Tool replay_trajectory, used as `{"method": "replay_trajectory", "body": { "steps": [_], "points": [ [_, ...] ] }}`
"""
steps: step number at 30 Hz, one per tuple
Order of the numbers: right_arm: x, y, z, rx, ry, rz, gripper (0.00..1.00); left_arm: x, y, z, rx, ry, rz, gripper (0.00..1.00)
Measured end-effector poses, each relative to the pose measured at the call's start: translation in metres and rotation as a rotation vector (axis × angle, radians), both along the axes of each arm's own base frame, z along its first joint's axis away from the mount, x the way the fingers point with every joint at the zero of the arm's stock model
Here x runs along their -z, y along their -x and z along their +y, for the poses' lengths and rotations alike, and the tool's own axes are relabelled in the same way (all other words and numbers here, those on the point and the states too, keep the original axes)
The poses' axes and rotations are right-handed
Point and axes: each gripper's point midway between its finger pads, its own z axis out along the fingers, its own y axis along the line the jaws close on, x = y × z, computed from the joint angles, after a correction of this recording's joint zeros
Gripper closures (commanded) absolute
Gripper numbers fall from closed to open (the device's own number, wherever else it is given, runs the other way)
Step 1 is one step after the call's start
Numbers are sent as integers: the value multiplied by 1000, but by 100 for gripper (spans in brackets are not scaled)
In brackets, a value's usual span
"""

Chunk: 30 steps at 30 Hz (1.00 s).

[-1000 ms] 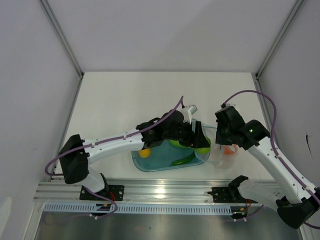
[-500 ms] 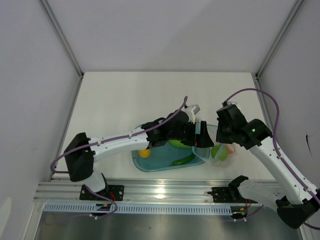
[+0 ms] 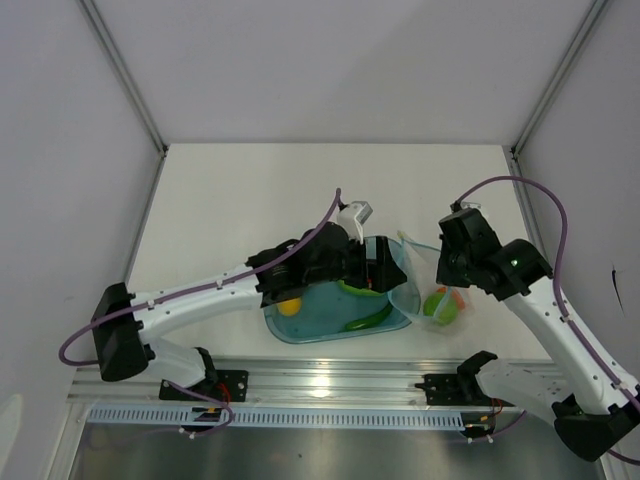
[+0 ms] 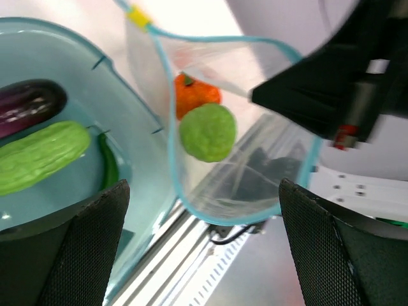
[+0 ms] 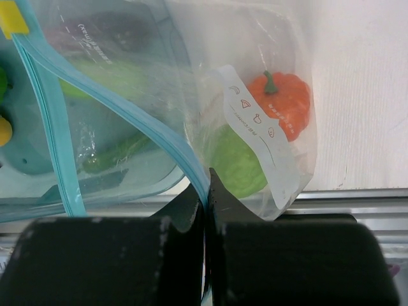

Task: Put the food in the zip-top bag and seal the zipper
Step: Adjust the zipper food storage bag at the center of the board.

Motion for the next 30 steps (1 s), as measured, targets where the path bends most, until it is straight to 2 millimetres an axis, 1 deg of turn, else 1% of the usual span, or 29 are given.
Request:
{"method": "replay_trajectory", "body": {
  "steps": [3,7,9,10,12,13,14,16,18,19,21,22,25,27,30],
  "points": [
    [-2,1,-1,-1,-8,-10,100,20,-5,-2,-9,-63,5,4],
    [-6,3,-1,-6,-22,-24,100,48,-19,-15,-13,-154,22,12],
    [-8,5,-2,-6,-27,-34,100,59,-25,-20,-13,-181,30,28],
    [-9,5,-2,-6,-30,-38,100,63,-27,-22,-11,-191,37,51],
    [-11,6,-2,-6,-34,-44,100,68,-32,-25,1,-201,46,74],
    [-11,6,-3,-6,-34,-45,100,68,-34,-28,6,-199,49,94],
    [-10,6,-3,-6,-33,-45,100,67,-35,-31,17,-195,52,100],
    [-7,6,-3,-4,-28,-39,100,61,-38,-35,38,-190,35,99],
    [-1,7,-6,5,-13,-29,100,45,-39,-43,71,-162,9,99],
    [2,7,-7,10,-6,-24,100,35,-38,-47,89,-145,-5,99],
    [6,7,-11,25,14,-18,100,9,-36,-57,142,-91,-52,99],
    [7,7,-12,32,18,-20,100,-6,-33,-63,175,-56,-79,99],
    [3,6,-15,49,15,-49,100,-34,-23,-74,254,33,-134,99],
    [-4,6,-18,57,0,-83,100,-41,-17,-77,286,62,-137,99],
    [-14,7,-23,71,-11,-128,100,-33,-13,-79,300,59,-104,99]
  ]
}}
